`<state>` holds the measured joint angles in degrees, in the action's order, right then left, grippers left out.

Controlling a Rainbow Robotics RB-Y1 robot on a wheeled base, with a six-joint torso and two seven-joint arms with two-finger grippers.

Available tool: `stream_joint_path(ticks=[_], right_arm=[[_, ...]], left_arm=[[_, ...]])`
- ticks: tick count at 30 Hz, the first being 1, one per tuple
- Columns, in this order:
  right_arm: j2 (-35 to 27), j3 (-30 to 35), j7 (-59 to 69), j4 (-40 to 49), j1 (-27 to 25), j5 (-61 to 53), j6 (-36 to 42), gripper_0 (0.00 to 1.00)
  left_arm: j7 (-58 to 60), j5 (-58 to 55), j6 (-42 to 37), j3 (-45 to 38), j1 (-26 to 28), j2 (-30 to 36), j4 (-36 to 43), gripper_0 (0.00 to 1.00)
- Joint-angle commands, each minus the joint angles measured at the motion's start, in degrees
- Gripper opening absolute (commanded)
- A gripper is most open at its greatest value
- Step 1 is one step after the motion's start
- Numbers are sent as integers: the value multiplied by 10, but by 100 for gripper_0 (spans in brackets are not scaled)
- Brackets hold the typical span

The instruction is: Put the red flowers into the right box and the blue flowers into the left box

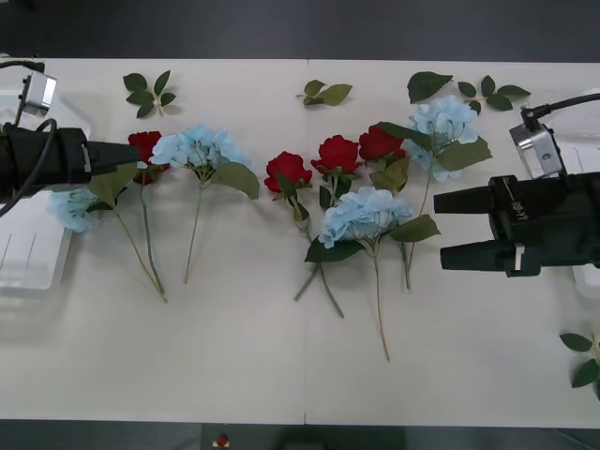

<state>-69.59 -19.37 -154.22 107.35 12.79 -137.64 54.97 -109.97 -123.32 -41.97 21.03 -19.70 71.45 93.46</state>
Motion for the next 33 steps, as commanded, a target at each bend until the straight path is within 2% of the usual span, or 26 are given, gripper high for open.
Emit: stream_joint_path(ticks=[1,10,16,22,25,33], right_arm=[[-9,12,85,10,29,73,-34,100],[0,11,483,-2,82,312,-48,100],[14,11,683,-27,101,461,-27,100],[60,11,807,-58,137,579,56,100],[93,11,864,-76,154,633,80,100],[175,9,939,-107,174,773,87,100]], left_arm=[[103,84,-65,-17,-32,-5,-14,90],[312,361,-190,-92,-32,-74,31,90],[458,559,-248,-114,-32,-124,94,90],[580,722,-336,-114,-27,-174,151,91],[641,837,-392,-102,-14,-206,201,100],[768,1048,-418,-27,5,-264,215,100]])
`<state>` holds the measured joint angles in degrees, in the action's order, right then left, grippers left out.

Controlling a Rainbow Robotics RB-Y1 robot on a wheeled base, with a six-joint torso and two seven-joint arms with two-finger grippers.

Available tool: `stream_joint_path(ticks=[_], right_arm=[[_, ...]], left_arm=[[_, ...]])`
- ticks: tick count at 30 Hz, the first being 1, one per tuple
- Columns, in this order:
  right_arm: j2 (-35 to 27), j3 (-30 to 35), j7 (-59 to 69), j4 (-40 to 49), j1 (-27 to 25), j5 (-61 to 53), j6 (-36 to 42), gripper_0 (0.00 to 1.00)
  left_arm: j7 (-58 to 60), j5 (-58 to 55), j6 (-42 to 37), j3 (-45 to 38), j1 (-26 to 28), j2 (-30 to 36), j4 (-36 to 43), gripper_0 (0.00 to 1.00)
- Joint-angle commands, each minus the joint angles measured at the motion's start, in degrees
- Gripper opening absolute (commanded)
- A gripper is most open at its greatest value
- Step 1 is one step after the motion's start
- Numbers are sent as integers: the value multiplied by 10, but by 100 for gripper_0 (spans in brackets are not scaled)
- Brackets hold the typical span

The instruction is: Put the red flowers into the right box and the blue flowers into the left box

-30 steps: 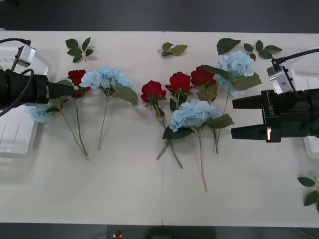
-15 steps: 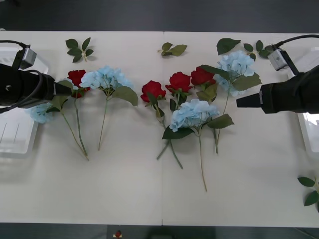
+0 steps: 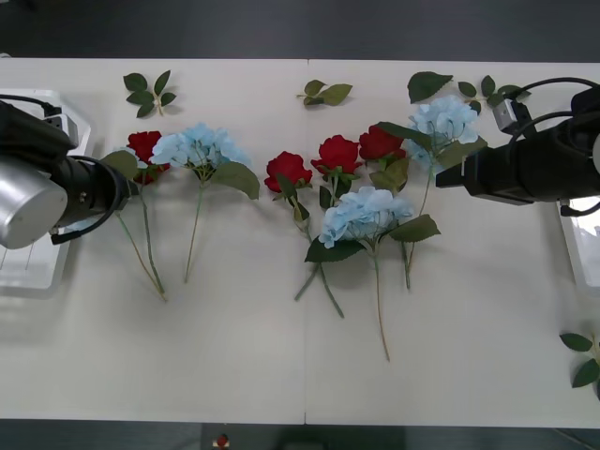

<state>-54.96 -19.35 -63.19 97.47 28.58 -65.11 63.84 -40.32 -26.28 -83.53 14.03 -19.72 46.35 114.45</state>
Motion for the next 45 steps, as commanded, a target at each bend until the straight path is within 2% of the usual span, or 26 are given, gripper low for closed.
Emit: stream_joint_path(ticks=[1,7,11,23,24,27,29,30,31,37,45], right_arm=[[35,9,35,-12,19,61,-1,100],[92,5,53,-61,45,133,14,100],[123,-22,62,-113,85,186,17,100],[198,-44,119,-249,160,272,-8,100],[206,-46,119,-263,166,278,-12,100],[218,-57,120,-295,179,295,-23,100],[223,-75,124,-321,192,300,-32,100],[224,-83,125,-332,198,300,-37,100],[227,-93,127,-348,207,300,-45,100],[233,-128,137,-395,230,295,-71,100],[230,-128,143,-377,230,268,-57,100]], left_arm=[[86,98,-2,54,6,-15,2,100],[168,158,24,100,8,-24,-42,100],[208,178,81,108,8,-25,-89,100],[204,189,179,108,-25,-34,-196,100],[202,189,187,108,-26,-36,-208,96],[199,189,200,108,-26,-37,-225,63],[198,189,202,108,-26,-37,-228,24],[197,189,203,108,-26,-37,-228,9],[196,189,202,108,-26,-37,-228,1],[196,182,196,108,-26,-37,-214,0],[194,163,112,100,-25,-33,-121,0]])
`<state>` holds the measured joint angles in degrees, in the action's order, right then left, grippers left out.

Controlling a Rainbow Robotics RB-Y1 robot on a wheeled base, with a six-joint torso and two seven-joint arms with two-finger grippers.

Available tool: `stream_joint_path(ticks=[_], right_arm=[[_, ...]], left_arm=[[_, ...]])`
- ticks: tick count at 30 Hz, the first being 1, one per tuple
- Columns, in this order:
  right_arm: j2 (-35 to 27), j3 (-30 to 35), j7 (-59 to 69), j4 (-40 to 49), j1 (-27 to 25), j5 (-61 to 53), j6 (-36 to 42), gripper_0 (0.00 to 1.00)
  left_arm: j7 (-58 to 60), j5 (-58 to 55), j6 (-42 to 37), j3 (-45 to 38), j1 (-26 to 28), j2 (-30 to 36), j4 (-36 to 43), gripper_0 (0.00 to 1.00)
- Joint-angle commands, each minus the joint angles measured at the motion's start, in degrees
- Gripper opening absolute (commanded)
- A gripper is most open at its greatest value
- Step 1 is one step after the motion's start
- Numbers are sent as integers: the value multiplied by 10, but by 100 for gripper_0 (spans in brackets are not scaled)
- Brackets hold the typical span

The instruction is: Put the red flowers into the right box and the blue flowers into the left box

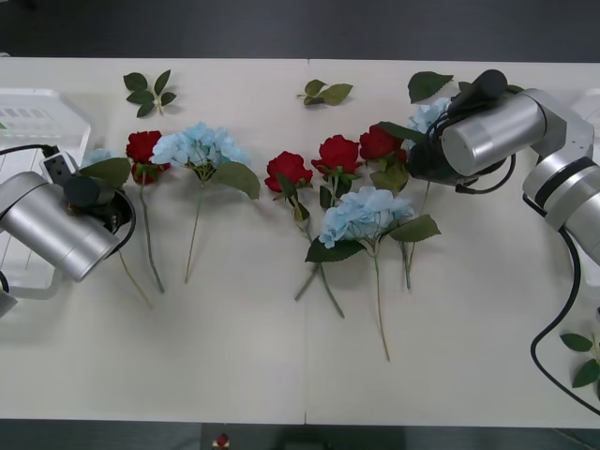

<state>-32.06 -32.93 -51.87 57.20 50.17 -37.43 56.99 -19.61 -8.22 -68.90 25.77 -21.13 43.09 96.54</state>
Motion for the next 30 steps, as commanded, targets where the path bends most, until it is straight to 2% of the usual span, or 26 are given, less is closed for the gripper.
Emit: stream_joint_path(ticks=[1,10,17,18,19,20,21,22,30], right_arm=[[-1,8,32,34,12,-10,22,100],[-16,9,47,72,-4,-17,37,100],[-19,9,49,73,-6,-16,36,100],[-20,8,49,73,-7,-17,36,95],[-20,8,49,73,-8,-18,36,70],[-20,9,49,73,-8,-17,36,56],[-20,8,50,73,-9,-17,36,18],[-20,9,50,73,-9,-16,36,0],[-20,9,50,73,-9,-11,36,0]], left_arm=[[-14,-34,-51,-27,-11,2,76,0],[-76,-152,-162,-119,-11,33,209,0],[-214,-262,-139,-219,-11,96,211,0],[-240,-271,-128,-232,-11,104,201,0],[-264,-277,-118,-243,-11,116,190,0],[-278,-281,-111,-245,-11,122,184,0],[-300,-287,-93,-251,-11,136,170,0],[-319,-292,-77,-252,-11,152,155,0],[-436,-319,18,-261,-10,230,50,0]])
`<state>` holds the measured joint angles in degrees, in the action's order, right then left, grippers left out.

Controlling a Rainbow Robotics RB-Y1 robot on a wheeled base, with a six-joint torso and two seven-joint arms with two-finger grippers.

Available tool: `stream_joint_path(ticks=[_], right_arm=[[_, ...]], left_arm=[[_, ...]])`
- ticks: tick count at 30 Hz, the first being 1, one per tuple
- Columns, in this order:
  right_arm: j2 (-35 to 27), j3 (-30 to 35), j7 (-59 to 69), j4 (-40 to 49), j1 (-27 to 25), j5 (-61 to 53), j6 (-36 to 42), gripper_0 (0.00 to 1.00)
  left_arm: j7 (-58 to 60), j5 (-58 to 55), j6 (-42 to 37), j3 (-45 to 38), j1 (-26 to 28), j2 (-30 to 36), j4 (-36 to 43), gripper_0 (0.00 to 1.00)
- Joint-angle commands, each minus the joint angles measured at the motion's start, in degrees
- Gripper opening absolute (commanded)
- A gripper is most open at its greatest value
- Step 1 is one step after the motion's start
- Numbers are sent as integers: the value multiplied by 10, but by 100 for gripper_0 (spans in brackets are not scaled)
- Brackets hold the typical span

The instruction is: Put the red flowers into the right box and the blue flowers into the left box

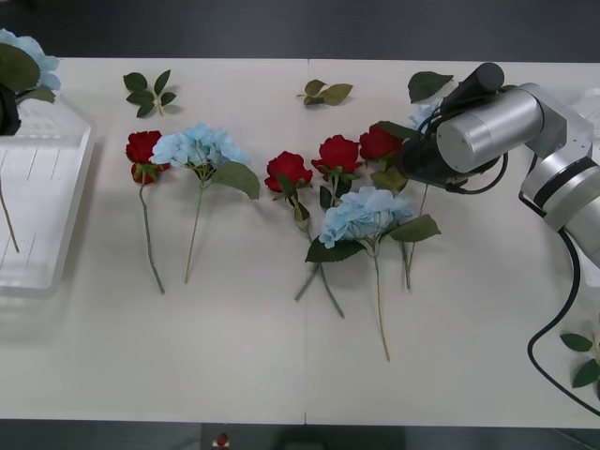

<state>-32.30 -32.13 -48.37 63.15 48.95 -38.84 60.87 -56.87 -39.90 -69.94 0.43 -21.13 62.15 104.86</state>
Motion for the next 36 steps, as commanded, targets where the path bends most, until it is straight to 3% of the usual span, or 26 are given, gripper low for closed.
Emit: stream_joint_path(ticks=[1,10,17,23,33,35,36], right_arm=[[-18,0,15,14,3,3,-3,0],[-18,0,10,14,3,6,-3,0],[-37,2,-10,22,3,-25,-8,0],[-80,12,-74,48,3,-105,-8,0],[-171,19,-204,117,3,-255,-8,0],[-189,23,-226,138,0,-289,-8,0],[-196,36,-239,151,-7,-308,-8,0]], left_arm=[[-82,-2,37,-15,-10,41,-48,0],[-182,-17,124,-38,13,61,-132,0],[-200,-6,218,-43,102,55,-141,0],[-200,-1,239,-44,140,40,-141,0],[-199,8,240,-43,149,18,-141,1],[-200,8,239,-43,149,19,-141,9],[-199,8,240,-43,149,18,-141,26]])
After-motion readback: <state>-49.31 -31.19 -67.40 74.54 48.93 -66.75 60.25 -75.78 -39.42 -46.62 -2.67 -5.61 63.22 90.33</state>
